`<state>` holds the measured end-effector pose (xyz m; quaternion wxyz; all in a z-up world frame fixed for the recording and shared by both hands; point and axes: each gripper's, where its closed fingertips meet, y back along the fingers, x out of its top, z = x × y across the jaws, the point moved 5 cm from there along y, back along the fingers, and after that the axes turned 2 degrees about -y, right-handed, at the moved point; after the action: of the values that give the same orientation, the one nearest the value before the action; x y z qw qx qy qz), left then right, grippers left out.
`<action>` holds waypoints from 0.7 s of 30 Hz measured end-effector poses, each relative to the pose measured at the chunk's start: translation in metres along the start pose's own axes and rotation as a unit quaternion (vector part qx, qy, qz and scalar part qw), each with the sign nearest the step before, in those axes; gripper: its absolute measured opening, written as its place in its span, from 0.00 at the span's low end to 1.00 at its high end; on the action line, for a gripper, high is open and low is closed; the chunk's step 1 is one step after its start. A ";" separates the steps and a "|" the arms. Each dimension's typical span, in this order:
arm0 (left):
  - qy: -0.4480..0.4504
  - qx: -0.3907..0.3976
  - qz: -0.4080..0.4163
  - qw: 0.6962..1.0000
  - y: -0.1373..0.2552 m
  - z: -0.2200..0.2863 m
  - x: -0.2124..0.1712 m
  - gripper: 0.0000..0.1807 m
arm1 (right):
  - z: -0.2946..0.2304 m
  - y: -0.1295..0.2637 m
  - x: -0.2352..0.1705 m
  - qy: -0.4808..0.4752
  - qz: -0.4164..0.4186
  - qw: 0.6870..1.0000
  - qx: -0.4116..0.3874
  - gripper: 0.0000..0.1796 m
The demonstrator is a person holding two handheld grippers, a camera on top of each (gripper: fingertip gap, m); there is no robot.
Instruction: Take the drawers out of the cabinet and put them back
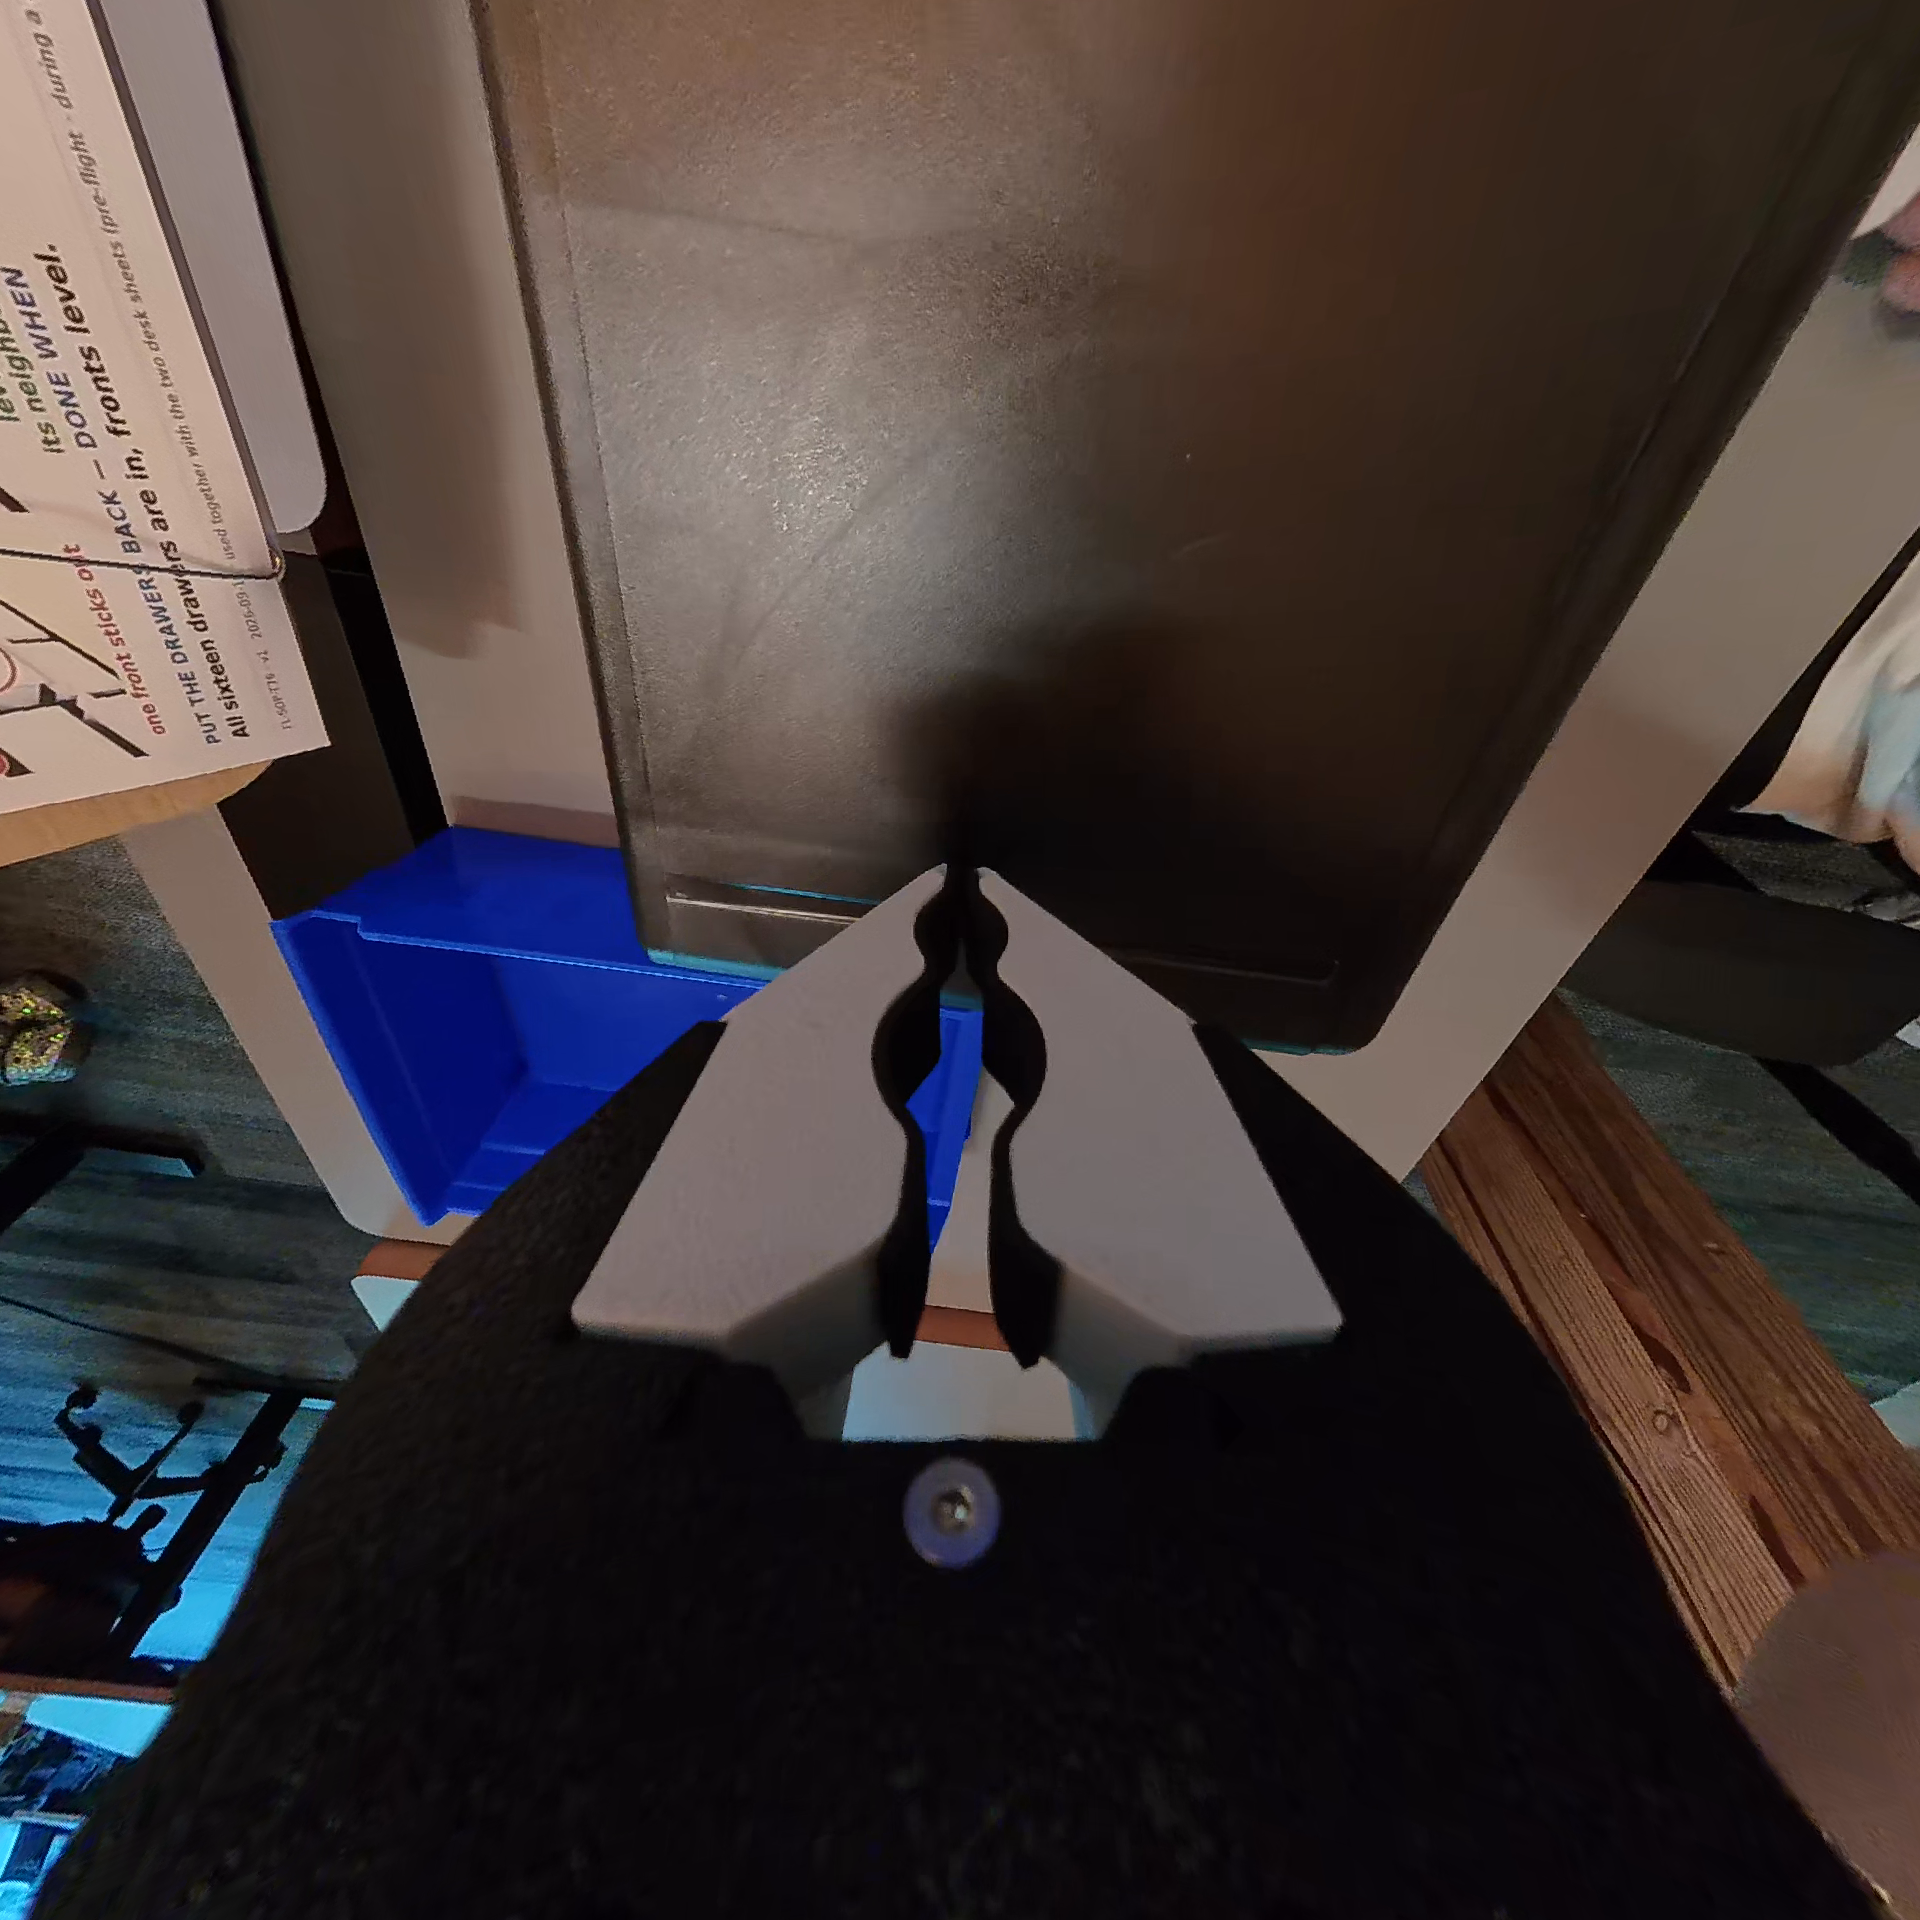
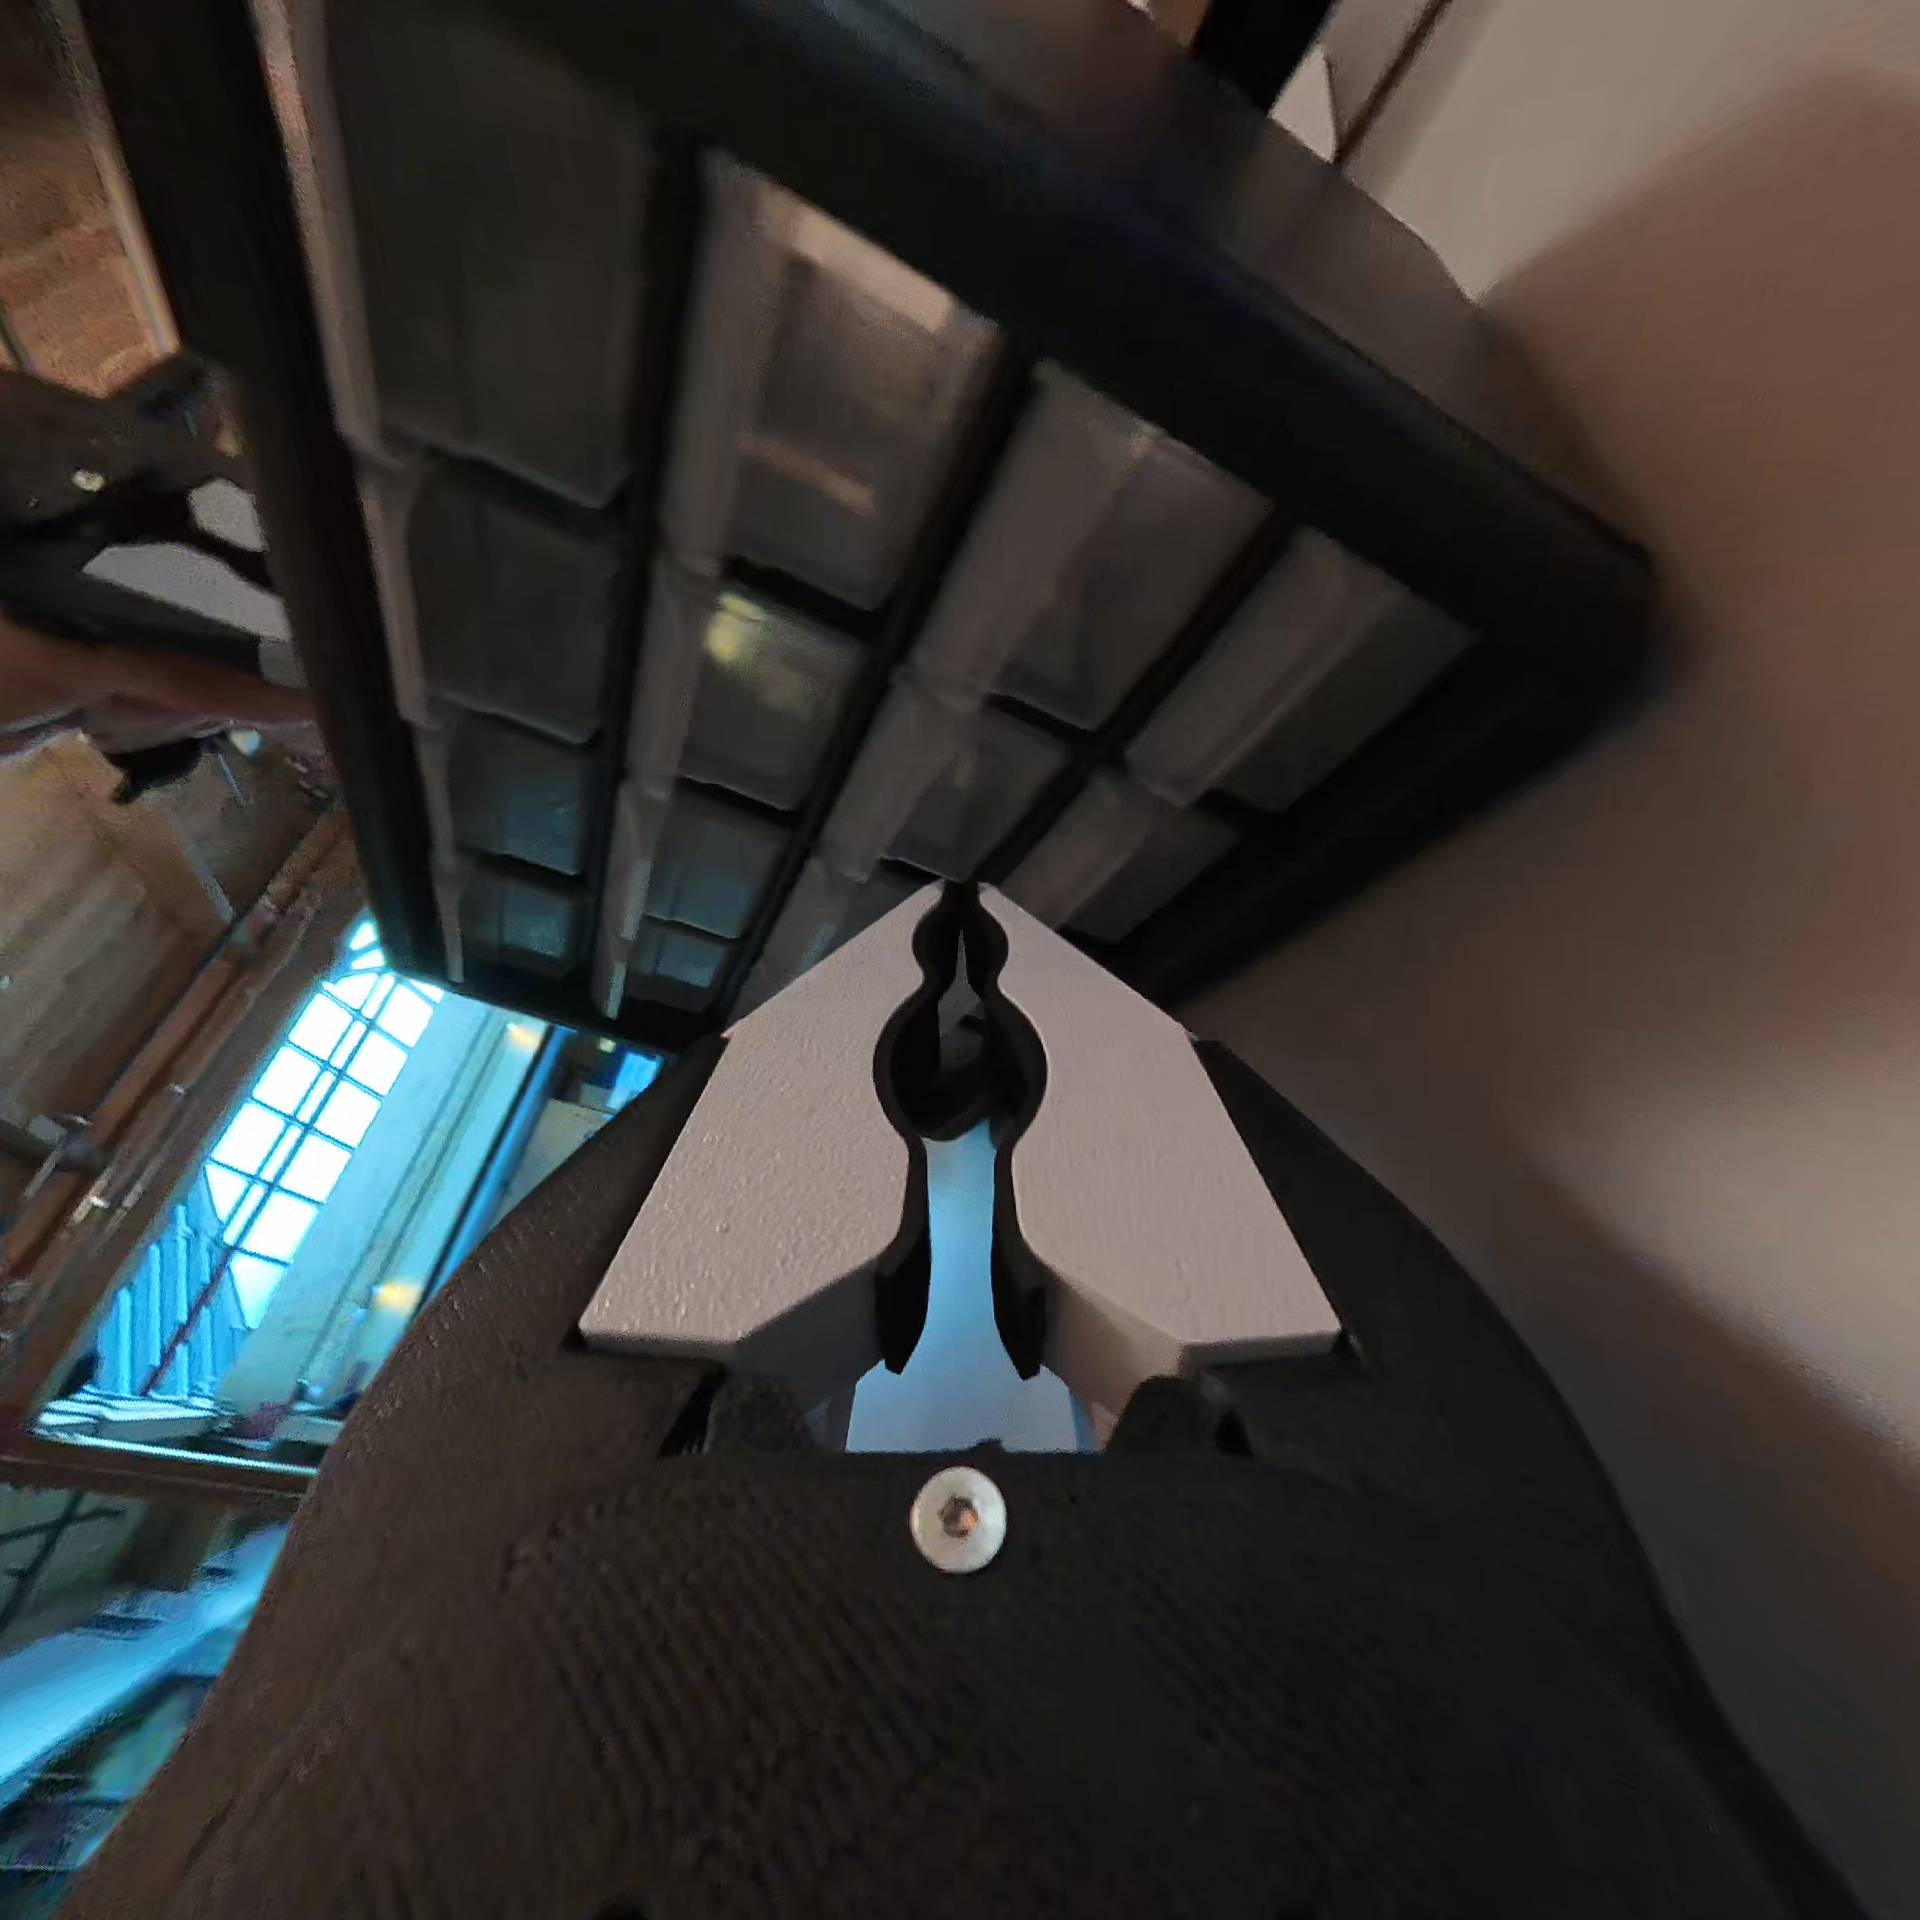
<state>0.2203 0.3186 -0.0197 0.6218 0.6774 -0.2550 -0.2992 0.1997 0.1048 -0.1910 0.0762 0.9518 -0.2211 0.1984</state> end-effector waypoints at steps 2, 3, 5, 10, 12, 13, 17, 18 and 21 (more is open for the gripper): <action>0.000 0.000 -0.002 1.000 0.000 0.000 0.000 0.00 | -0.009 -0.006 0.002 0.028 0.003 1.000 0.004 0.00; 0.000 0.002 -0.004 1.000 0.000 0.000 0.000 0.00 | -0.011 -0.008 0.004 0.031 0.006 0.999 0.004 0.00; -0.002 0.006 -0.008 1.000 0.000 0.001 0.001 0.00 | -0.014 -0.013 0.003 0.020 0.002 1.000 0.011 0.00; -0.004 0.008 -0.012 1.000 0.000 0.001 0.001 0.00 | -0.029 -0.017 -0.023 -0.013 -0.031 0.998 0.054 0.06; -0.002 0.005 -0.010 1.000 0.000 0.001 0.001 0.00 | -0.043 -0.015 -0.031 -0.014 -0.029 0.996 0.087 0.12; -0.001 0.005 -0.008 1.000 0.000 0.001 0.001 0.00 | -0.051 -0.012 -0.032 -0.014 -0.025 0.994 0.107 0.16; 0.000 0.007 0.000 1.000 0.000 0.001 0.000 0.00 | -0.085 0.000 -0.027 0.015 -0.002 0.987 0.160 0.17; 0.000 0.007 0.003 1.000 0.000 0.001 0.000 0.00 | -0.090 0.002 -0.022 0.041 0.006 0.986 0.161 0.12; 0.003 0.004 0.012 1.000 0.000 0.001 -0.001 0.00 | -0.090 0.006 0.003 0.128 0.059 0.982 0.129 0.00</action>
<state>0.2188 0.3189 -0.0196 0.6228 0.6779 -0.2626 -0.2892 0.1687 0.1191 -0.1073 -0.0310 0.9059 -0.2375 0.3493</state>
